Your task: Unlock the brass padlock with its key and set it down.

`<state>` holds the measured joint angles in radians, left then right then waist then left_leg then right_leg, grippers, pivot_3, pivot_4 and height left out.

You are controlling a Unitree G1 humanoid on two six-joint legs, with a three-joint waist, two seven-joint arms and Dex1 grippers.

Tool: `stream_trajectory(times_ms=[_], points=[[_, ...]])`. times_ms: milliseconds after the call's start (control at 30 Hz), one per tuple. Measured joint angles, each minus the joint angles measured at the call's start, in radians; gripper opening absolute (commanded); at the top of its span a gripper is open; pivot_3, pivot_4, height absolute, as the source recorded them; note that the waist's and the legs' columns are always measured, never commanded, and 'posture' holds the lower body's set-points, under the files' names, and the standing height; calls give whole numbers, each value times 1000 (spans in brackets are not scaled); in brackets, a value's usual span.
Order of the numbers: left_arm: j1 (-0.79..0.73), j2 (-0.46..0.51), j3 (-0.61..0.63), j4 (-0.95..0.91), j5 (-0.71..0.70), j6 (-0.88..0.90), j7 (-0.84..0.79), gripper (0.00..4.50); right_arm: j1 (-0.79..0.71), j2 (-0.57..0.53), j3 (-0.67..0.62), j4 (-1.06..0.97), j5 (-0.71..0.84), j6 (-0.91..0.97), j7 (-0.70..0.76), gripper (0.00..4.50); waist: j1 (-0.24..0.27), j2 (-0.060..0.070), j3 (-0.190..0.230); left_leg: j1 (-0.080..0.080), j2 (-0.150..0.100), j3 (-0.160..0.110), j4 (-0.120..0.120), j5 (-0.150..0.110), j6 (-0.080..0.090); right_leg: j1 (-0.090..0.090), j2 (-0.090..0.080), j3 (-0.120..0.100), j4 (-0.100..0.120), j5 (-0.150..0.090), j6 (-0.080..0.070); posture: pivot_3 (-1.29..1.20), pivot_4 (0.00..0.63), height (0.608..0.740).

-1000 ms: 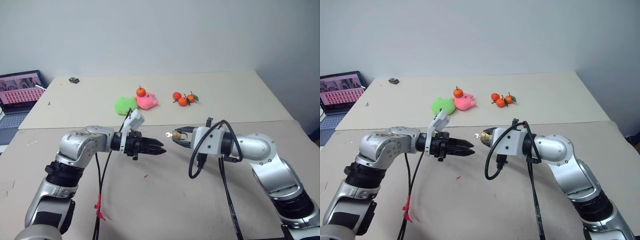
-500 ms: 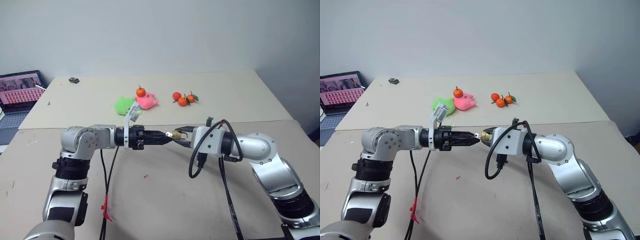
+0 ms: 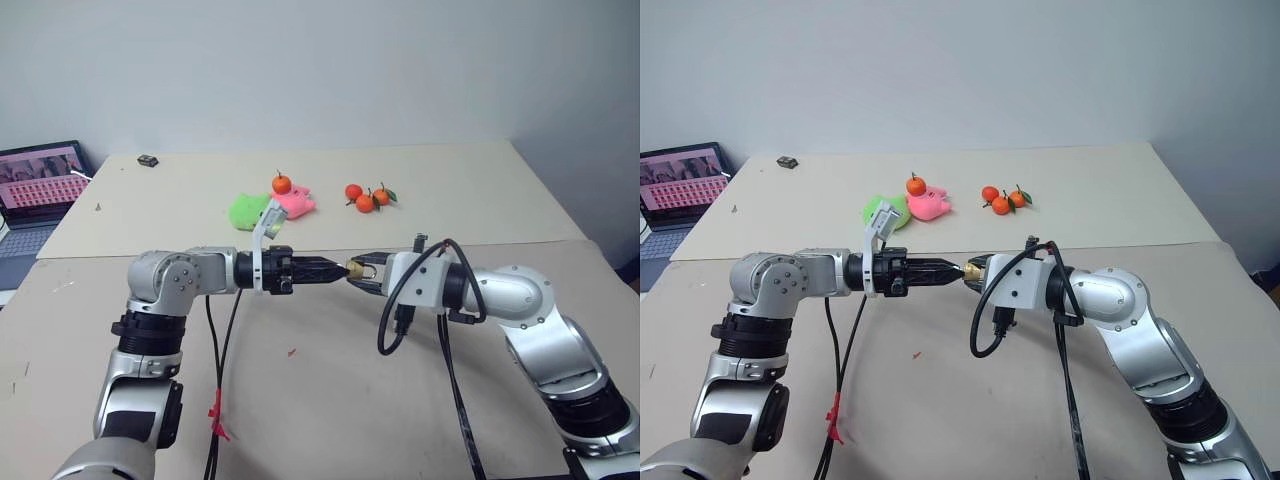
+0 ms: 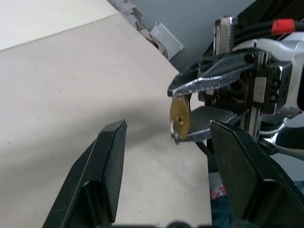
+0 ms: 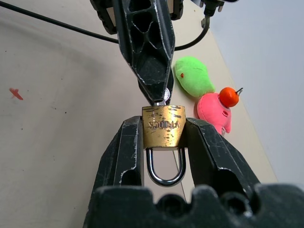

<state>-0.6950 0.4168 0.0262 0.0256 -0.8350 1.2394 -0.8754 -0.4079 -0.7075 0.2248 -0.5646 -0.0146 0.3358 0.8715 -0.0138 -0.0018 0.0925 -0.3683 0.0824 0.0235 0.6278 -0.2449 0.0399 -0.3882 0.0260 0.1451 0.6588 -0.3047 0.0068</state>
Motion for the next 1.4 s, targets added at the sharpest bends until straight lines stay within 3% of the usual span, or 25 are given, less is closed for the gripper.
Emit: stream_trajectory(times_ms=[167, 267, 467, 967, 1100, 1233, 1333, 1400], points=[[-6, -7, 6, 15, 2, -4, 4, 2934, 0, 0, 0, -3, 0, 0, 0, 908, -1, 0, 0, 0, 0, 0, 0, 0, 0, 0, 0, 0, 0, 0, 0, 0, 150, 660], [-6, -7, 6, 15, 6, -12, 3, 2251, 0, 0, 0, -5, 0, 1, 0, 908, 0, 0, 0, 0, 0, 0, 0, 0, 0, 0, 0, 0, 0, 0, 0, 0, 150, 660], [-6, -8, 7, 13, -13, -15, -14, 44, 1, 0, 1, -5, -1, 22, 1, 908, -1, 0, 0, 0, 0, 0, 0, 0, 0, 0, 0, 0, 0, 0, 0, 0, 150, 660], [-7, 19, -12, 11, -11, -19, -36, 44, 1, 1, 3, -6, 9, 22, 2, 908, -1, 0, 0, 0, 0, 0, 0, 0, 0, 0, 0, 0, 0, 0, 0, 0, 150, 660], [-7, 19, -19, 13, -2, -23, -34, 978, 1, 0, 2, -7, 9, 22, 1, 908, -1, 0, 0, 0, 0, 0, 0, 0, 0, 0, 0, 0, 0, 0, 0, 0, 150, 660], [-7, 20, -20, 14, 7, -18, -29, 2437, 1, 0, 0, -9, 9, 22, 0, 908, -1, 0, 0, 0, 0, 0, 0, 0, 0, 0, 0, 0, 0, 0, 0, 0, 150, 660], [-7, 19, -19, 14, 6, -11, -25, 2437, 1, 0, 0, -10, 10, 22, 0, 908, -1, 0, 0, 0, 0, 0, 0, 0, 0, 0, 0, 0, 0, 0, 0, 0, 150, 660], [-7, 19, -19, 14, 6, -6, -24, 1892, 1, 0, 0, -11, 10, 22, 0, 908, -1, 0, 0, 0, 0, 0, 0, 0, 0, 0, 0, 0, 0, 0, 0, 0, 150, 660]])
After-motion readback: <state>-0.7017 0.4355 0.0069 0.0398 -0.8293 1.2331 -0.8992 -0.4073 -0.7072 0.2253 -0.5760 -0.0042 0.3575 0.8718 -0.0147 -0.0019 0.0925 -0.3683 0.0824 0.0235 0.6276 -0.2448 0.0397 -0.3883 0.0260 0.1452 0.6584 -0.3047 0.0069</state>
